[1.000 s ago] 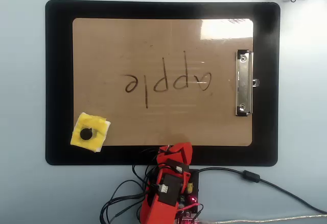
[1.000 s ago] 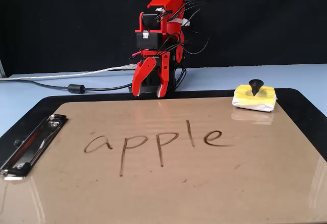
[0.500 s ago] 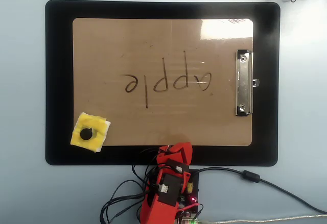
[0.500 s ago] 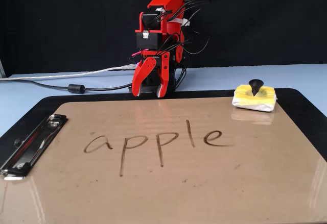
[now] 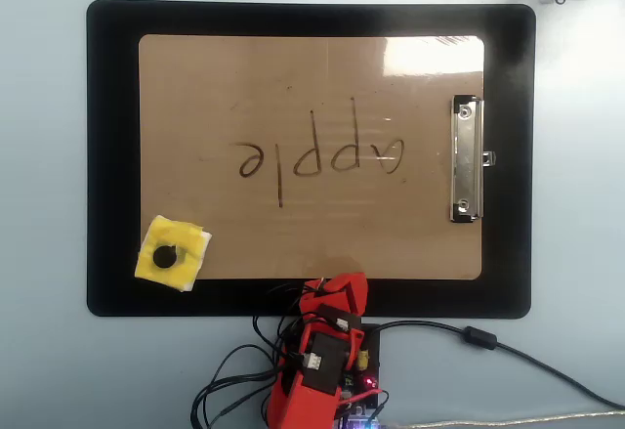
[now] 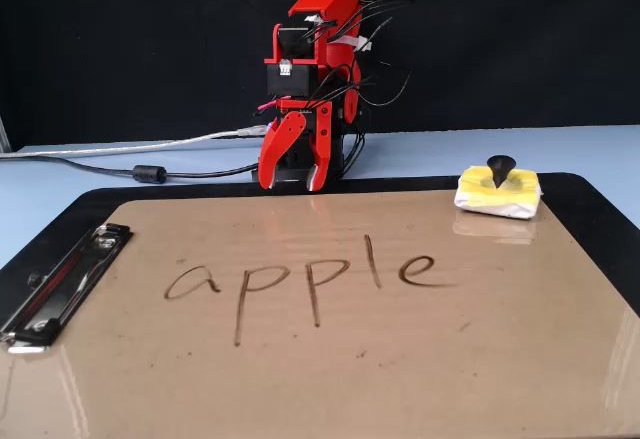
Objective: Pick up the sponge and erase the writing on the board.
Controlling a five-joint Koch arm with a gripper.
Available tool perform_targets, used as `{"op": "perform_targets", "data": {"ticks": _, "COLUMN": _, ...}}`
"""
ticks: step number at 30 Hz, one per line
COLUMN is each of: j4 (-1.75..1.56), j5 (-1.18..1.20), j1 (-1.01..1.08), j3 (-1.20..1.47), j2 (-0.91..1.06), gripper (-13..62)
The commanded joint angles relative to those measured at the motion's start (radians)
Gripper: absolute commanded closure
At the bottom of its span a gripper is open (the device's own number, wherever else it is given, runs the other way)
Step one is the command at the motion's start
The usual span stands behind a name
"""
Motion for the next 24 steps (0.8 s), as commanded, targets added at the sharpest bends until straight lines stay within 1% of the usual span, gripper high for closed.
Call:
{"op": "perform_targets", "data": {"ticks": 1, "j4": 0.003, "j5": -0.006, "j1": 0.009, "j3": -0.011, "j2": 0.043, "gripper": 15.5}}
{"op": "perform_targets", "data": {"ticks": 5, "j4": -0.012, "j5": -0.011, "j1": -0.014, "j3": -0.023, "j2": 0.046, "gripper": 15.6}}
{"op": "perform_targets", "data": {"ticks": 8, "j4": -0.057, "j5": -0.077, "j1": -0.152, "j3": -0.061, "j2": 0.048, "gripper": 15.7}}
{"op": "perform_targets", "data": {"ticks": 10, "j4": -0.087, "j5": -0.210, "j1": -0.288, "j3": -0.066, "j2": 0.048, "gripper": 15.7}}
{"op": "perform_targets", "data": {"ticks": 13, "j4": -0.183, "j5": -0.500, "j1": -0.571, "j3": -0.066, "j2": 0.046, "gripper": 15.7}}
{"op": "perform_targets", "data": {"ticks": 15, "j4": -0.321, "j5": -0.680, "j1": -0.773, "j3": -0.060, "j2": 0.044, "gripper": 15.7}}
{"op": "perform_targets", "data": {"ticks": 18, "j4": -0.526, "j5": -0.834, "j1": -0.971, "j3": -0.018, "j2": 0.043, "gripper": 15.7}}
{"op": "perform_targets", "data": {"ticks": 20, "j4": -0.692, "j5": -0.867, "j1": -1.054, "j3": 0.051, "j2": 0.043, "gripper": 15.7}}
{"op": "perform_targets", "data": {"ticks": 24, "j4": -0.985, "j5": -0.865, "j1": -1.131, "j3": 0.153, "j2": 0.041, "gripper": 15.9}}
